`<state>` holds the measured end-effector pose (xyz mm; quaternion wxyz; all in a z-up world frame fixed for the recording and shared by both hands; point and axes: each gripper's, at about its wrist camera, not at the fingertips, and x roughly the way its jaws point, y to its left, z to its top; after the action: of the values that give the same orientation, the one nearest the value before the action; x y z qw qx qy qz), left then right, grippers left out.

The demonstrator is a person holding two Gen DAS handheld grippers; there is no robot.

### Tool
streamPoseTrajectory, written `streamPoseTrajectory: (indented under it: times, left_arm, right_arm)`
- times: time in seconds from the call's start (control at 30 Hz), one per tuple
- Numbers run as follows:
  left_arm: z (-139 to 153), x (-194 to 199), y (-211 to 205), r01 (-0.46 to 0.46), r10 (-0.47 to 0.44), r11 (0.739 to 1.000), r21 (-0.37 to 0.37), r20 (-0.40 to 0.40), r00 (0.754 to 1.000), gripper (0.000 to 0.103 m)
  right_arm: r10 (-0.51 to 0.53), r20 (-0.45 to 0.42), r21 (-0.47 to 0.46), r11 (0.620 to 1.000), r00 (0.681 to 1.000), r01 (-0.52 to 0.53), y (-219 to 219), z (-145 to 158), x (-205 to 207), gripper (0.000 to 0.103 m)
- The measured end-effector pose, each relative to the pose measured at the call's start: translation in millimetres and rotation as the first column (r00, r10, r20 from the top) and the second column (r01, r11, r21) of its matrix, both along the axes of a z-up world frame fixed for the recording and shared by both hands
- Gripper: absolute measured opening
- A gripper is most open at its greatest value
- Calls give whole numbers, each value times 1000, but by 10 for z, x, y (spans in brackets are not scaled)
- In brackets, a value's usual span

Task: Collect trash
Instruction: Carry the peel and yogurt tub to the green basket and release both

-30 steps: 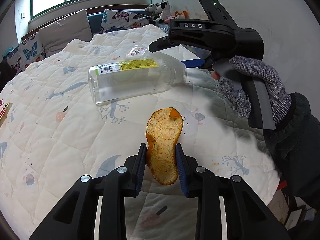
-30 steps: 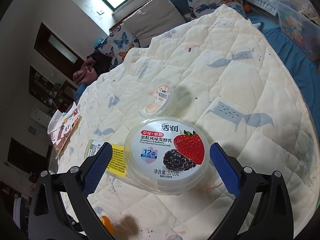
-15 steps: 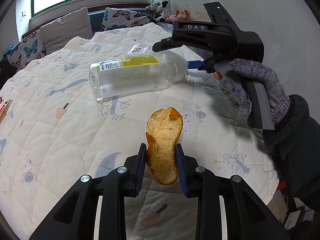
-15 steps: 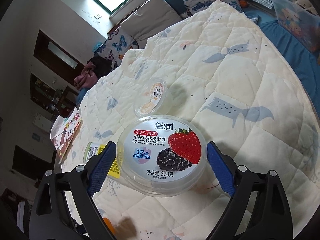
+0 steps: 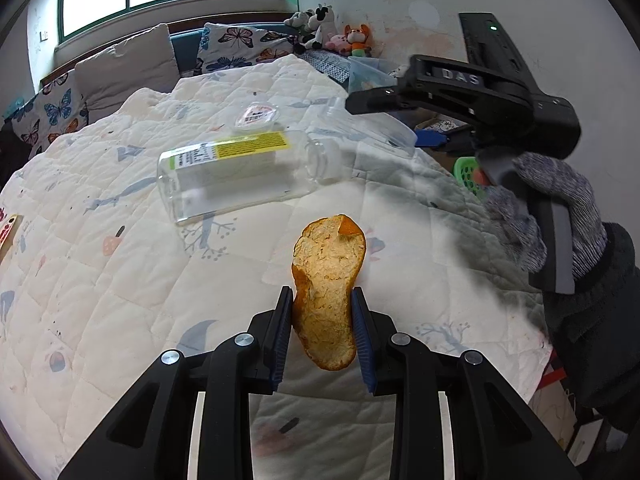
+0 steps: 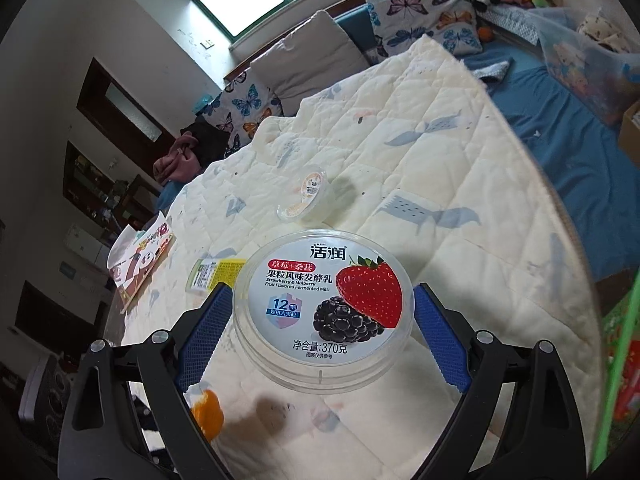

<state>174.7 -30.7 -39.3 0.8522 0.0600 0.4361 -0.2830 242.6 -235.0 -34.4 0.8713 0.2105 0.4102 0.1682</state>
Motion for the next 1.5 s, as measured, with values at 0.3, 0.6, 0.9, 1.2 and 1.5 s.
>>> streamPoseTrajectory:
  times: [0.3, 0.6, 0.9, 1.2, 1.5]
  left_arm:
    - [107, -64, -329, 37, -37, 999, -8, 14, 999, 29]
    - [175, -138, -778, 90, -90, 996, 1, 16, 996, 29]
    - [275, -210, -1250, 148, -148, 989, 10, 29, 989, 29]
    - [311, -215, -1805, 205, -206, 978, 21, 26, 978, 29]
    - [306, -204, -2272, 255, -255, 966, 45, 13, 967, 29]
  right_arm:
    - [-56, 54, -68, 996, 997, 60, -384, 142, -570, 90]
    - [-138, 72, -140, 979, 988, 147, -844, 123, -1090, 90]
    - [-263, 53, -171, 948, 963, 268, -1446, 23, -1568, 90]
    - [-385, 7, -217, 901, 923, 377, -2039, -174, -1895, 90]
    - [-460, -44, -218, 871, 887, 441, -2404, -406, -2040, 91]
